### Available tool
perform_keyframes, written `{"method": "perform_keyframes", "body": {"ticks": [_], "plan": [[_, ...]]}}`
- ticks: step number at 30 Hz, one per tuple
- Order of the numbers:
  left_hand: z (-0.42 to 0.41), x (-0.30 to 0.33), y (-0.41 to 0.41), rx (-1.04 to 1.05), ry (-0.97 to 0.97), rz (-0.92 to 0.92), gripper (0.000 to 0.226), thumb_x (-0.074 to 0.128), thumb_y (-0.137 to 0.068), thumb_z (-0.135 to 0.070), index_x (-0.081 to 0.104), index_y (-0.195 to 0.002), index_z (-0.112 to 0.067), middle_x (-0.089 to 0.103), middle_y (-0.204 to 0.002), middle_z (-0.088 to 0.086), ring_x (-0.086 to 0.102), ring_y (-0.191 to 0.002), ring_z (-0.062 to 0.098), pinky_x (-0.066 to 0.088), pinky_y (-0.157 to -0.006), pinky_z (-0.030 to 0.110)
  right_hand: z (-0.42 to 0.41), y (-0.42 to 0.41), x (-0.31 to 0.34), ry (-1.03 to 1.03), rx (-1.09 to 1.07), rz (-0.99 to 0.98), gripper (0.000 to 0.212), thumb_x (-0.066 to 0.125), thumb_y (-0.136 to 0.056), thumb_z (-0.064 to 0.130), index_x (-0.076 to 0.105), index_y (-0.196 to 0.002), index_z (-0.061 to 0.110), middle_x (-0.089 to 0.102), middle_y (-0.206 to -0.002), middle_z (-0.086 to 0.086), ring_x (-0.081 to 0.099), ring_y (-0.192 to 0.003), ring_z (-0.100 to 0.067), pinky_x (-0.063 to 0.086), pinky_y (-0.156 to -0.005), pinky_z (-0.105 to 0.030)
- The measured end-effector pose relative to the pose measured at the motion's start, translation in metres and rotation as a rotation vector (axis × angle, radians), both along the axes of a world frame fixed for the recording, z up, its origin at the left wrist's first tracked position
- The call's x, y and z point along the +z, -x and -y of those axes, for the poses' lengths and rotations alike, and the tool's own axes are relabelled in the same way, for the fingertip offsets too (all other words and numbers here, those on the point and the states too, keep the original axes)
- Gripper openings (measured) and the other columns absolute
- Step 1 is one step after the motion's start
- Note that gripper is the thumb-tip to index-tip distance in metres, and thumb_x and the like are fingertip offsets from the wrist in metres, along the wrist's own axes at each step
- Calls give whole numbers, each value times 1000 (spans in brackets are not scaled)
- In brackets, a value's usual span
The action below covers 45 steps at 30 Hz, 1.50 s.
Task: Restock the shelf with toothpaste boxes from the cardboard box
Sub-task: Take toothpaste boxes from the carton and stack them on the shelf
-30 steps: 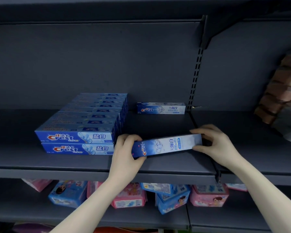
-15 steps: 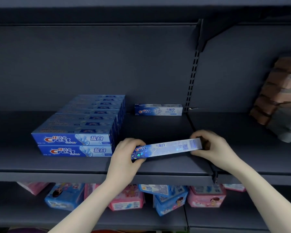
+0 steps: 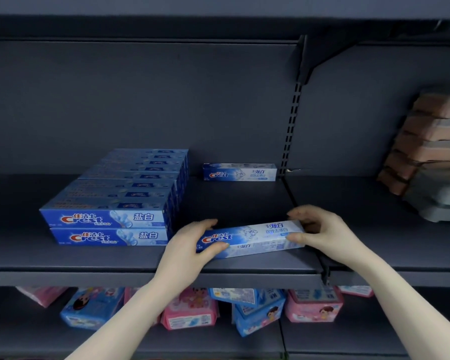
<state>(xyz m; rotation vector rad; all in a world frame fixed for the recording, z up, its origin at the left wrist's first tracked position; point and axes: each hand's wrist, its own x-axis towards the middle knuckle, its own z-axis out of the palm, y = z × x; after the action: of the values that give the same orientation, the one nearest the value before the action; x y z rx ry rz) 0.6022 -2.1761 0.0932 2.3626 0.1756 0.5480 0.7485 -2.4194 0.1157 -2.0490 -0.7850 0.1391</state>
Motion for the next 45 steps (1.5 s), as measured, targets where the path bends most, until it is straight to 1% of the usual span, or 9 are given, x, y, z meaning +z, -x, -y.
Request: {"method": "perform_keyframes", "body": {"ticks": [2, 4, 7, 11, 15, 23, 30, 38, 45], "plan": [[-1, 2, -4, 3, -71, 32, 73, 48, -68, -65, 60, -123, -19, 60, -112, -9, 54, -105, 8, 37, -86, 16, -2, 1, 0, -26, -23, 60, 45, 82, -65, 12, 60, -92, 40, 64, -102, 18, 59, -95, 8, 45, -84, -9], [-1, 0, -9, 18, -193, 110, 63, 56, -70, -56, 65, -117, -16, 63, -106, -2, 56, -98, 16, 41, -85, 26, -5, 1, -1, 21, -32, 217, 45, 84, -63, 11, 64, -96, 35, 60, -101, 21, 55, -95, 10, 40, -82, -3], [2, -4, -15, 61, -349, 216, 39, 77, -67, -27, 70, -104, -17, 62, -97, -1, 57, -89, 23, 49, -76, 37, -10, 0, -9, 103, -49, 487, 40, 85, -61, 10, 71, -98, 16, 56, -94, 9, 55, -89, -6, 38, -79, -11], [1, -6, -22, 127, -480, 241, 37, 86, -55, -8, 71, -88, -19, 65, -90, -2, 59, -81, 27, 50, -66, 38, -13, -1, -15, 134, -77, 657, 31, 84, -60, 2, 72, -86, 12, 57, -86, 1, 51, -80, -14, 33, -73, -15], [0, -3, -38, 159, -523, 236, 39, 85, -52, -4, 70, -85, -18, 64, -88, 1, 58, -75, 29, 47, -61, 35, -22, -10, -14, 191, -101, 692, 31, 83, -59, 0, 72, -86, 9, 59, -85, -3, 55, -77, -22, 39, -69, -26], [-15, -3, -92, 198, -575, 185, 41, 85, -52, -2, 71, -89, -14, 64, -86, 5, 58, -71, 27, 47, -53, 32, -55, -53, -18, 240, -185, 669, 28, 78, -65, -1, 68, -90, 5, 56, -83, -11, 57, -78, -32, 48, -61, -35], [-26, -7, -136, 289, -599, 144, 42, 83, -51, 5, 70, -87, -13, 65, -83, 5, 58, -68, 25, 47, -50, 29, -81, -85, -17, 304, -236, 626, 25, 65, -78, 0, 65, -103, 4, 57, -100, -15, 53, -98, -33, 48, -76, -37], [-33, -11, -171, 354, -565, 85, 41, 77, -59, 7, 70, -94, -11, 65, -88, 8, 59, -77, 29, 50, -64, 36, -103, -113, -15, 395, -272, 573, 30, 52, -88, -1, 57, -116, 6, 50, -113, -14, 46, -110, -29, 44, -80, -34], [-35, -13, -180, 353, -590, 68, 38, 52, -84, 3, 56, -118, -11, 54, -121, 10, 49, -105, 29, 39, -89, 35, -111, -118, -19, 392, -317, 591, 34, 50, -85, -8, 57, -115, 5, 51, -112, -15, 48, -105, -30, 45, -77, -35]]}}
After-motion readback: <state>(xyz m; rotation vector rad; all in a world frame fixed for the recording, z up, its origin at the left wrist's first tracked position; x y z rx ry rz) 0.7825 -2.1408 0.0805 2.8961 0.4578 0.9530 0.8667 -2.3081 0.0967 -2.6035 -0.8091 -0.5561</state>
